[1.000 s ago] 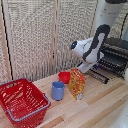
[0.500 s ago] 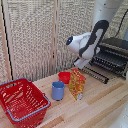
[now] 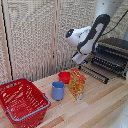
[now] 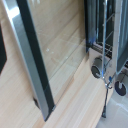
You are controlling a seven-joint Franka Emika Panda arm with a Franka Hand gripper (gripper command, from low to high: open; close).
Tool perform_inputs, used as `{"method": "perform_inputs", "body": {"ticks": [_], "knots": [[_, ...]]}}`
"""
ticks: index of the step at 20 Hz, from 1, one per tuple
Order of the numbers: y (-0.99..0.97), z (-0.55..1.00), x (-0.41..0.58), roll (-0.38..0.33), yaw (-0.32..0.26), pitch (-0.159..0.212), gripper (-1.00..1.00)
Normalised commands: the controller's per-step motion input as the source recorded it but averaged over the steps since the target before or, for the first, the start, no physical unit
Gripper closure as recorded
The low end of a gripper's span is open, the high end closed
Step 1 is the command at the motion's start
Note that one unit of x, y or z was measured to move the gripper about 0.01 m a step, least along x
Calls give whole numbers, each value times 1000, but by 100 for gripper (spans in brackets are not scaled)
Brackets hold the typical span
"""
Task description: Extend the gripper towards the oven tray handle. Grasp the handle and carefully pull the tray out of the oven. Move the gripper above the red bowl. Grab the red bowl gently. Lift the bowl and place it onto the oven tray.
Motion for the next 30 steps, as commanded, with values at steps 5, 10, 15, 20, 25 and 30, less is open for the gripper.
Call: {"method": "perform_inputs", "body": {"ticks": [5, 10, 15, 20, 25, 30], "knots": [[281, 281, 187, 162, -64, -57, -100], [423, 62, 169, 318, -104, -93, -100], [377, -6, 77, 368, -106, -80, -100], [288, -157, 0, 269, -145, -6, -100], [210, -273, -1, 128, -227, 0, -100], [81, -341, 0, 44, -243, -16, -100]]}}
